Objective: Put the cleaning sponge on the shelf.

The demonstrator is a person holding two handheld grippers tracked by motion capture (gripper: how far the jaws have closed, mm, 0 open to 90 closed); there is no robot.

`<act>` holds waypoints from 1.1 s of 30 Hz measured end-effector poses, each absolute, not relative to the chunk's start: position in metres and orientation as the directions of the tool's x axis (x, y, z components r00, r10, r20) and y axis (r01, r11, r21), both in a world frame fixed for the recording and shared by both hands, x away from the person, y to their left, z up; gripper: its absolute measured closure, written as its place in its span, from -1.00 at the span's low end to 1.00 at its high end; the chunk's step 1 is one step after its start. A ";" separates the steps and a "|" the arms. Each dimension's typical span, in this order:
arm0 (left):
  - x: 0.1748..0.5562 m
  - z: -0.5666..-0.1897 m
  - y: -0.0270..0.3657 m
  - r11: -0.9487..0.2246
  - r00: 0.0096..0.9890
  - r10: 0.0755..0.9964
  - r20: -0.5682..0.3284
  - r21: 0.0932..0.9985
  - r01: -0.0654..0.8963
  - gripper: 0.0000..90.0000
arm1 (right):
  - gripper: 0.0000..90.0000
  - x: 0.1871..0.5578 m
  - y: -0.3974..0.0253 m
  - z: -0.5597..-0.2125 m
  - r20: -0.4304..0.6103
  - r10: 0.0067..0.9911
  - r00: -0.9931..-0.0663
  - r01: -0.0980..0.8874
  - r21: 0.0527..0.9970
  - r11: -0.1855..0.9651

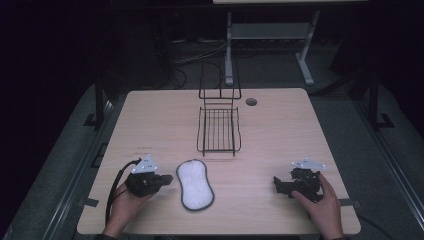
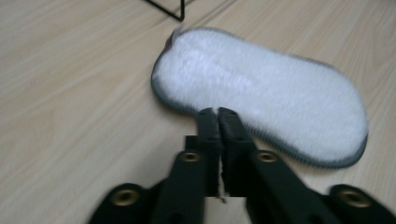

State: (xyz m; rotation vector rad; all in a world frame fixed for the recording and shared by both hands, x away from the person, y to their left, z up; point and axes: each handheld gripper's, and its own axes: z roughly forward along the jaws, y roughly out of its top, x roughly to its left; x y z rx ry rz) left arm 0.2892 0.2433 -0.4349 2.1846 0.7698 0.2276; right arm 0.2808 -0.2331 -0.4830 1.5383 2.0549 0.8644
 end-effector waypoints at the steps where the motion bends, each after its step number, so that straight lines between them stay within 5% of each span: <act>1: 0.293 -0.431 0.240 -0.487 0.804 0.586 -0.105 0.747 0.452 0.99 | -0.96 0.281 -0.233 -0.483 0.027 0.956 -0.292 0.688 0.700 0.190; 33: 0.353 -0.451 0.192 -0.559 0.855 0.510 -0.093 0.720 0.411 0.99 | -0.99 0.281 -0.233 -0.483 0.026 0.955 -0.296 0.689 0.698 0.195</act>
